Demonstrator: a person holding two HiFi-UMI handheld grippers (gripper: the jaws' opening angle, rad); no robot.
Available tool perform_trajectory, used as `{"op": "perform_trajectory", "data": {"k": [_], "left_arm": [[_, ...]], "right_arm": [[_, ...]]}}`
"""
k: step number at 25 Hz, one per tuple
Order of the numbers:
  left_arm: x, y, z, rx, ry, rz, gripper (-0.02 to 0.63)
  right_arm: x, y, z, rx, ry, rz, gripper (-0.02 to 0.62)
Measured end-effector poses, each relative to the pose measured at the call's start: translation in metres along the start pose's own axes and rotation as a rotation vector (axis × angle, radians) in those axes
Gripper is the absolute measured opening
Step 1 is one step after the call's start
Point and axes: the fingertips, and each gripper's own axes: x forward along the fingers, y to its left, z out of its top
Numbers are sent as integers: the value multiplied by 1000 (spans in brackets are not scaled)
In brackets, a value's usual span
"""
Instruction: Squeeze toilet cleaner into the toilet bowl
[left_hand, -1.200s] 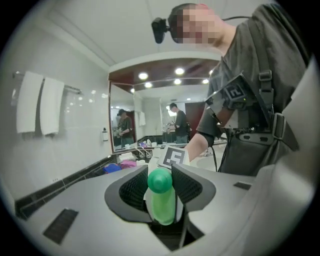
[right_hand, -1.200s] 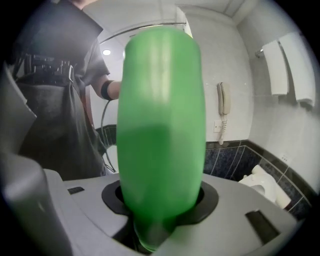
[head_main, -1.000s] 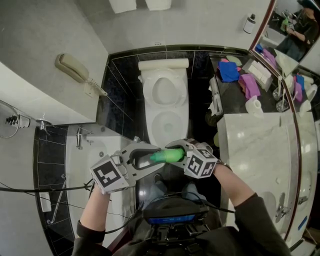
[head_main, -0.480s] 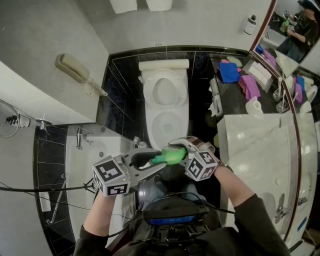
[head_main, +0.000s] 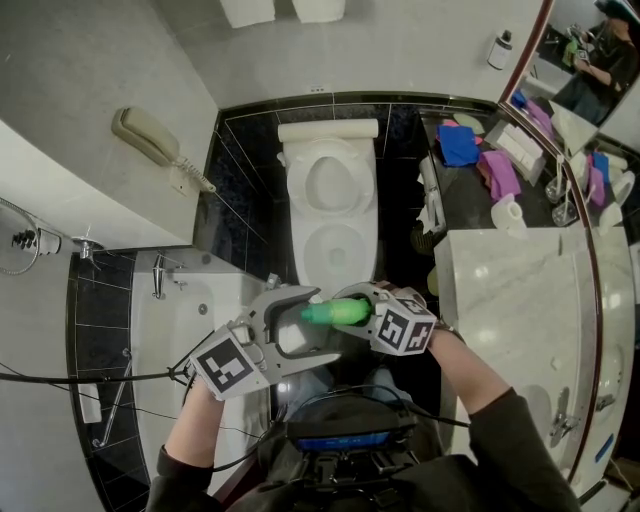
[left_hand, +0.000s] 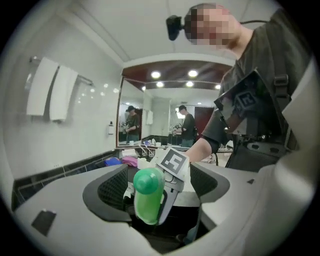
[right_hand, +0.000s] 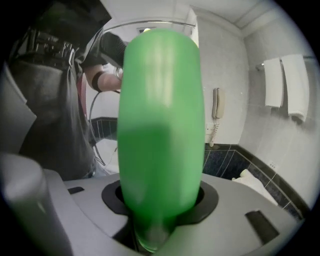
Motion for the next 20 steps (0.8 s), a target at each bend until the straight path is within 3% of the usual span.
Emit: {"op": "perform_trajectory", "data": {"k": [4, 9, 13, 17, 20], "left_arm": [[-9, 6, 8, 196, -30, 22, 365], [-14, 9, 15, 345, -6, -21, 344], [-15, 10, 23, 375, -19, -47, 320], [-14, 9, 24, 373, -22, -59, 241], [-10, 6, 19, 374, 1, -83, 241]], "right_arm": [[-7, 15, 22, 112, -71, 132, 189], [-8, 36, 35, 160, -92, 269, 189], [-9, 45, 36, 182, -101, 314, 189], [-9, 49, 35, 193, -101, 333, 189], [-10, 50, 34, 190, -98, 340, 189]]}}
